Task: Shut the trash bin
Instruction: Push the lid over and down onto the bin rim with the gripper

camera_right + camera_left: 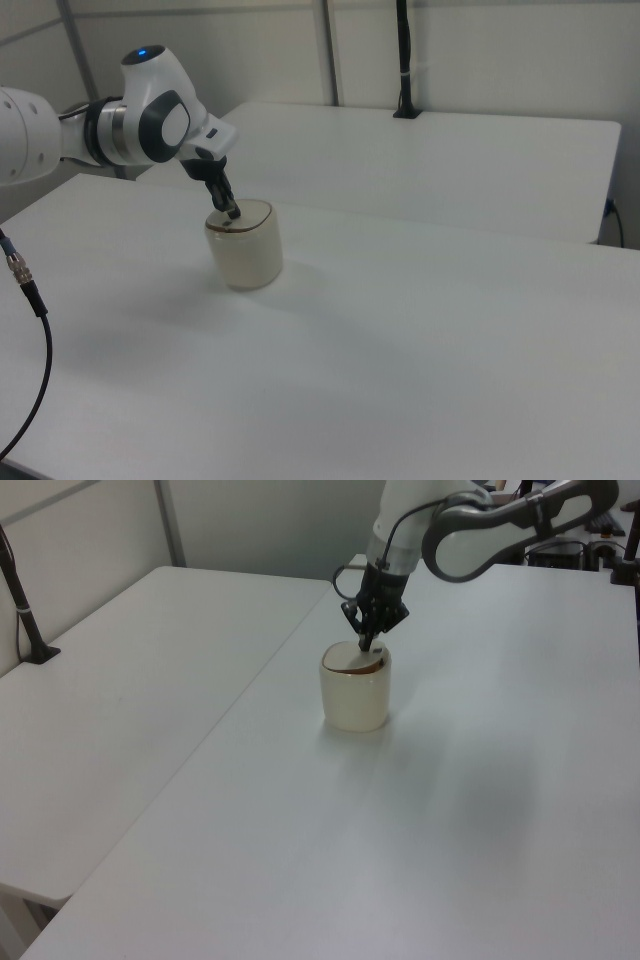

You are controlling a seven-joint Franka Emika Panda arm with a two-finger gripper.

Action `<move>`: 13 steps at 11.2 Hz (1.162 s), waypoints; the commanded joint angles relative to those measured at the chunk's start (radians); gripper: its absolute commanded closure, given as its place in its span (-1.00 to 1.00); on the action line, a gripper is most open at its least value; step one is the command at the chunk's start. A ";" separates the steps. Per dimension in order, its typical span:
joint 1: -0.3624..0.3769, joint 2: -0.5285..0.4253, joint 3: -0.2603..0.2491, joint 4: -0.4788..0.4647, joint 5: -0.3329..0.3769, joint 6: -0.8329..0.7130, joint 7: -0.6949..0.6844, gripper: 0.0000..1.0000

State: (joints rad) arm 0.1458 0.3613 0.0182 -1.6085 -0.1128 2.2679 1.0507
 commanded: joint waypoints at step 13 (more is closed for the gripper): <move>-0.100 -0.255 0.039 -0.002 0.090 -0.339 -0.314 0.93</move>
State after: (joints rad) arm 0.0863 0.2043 0.0419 -1.5806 -0.0932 2.0425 0.9018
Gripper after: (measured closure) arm 0.991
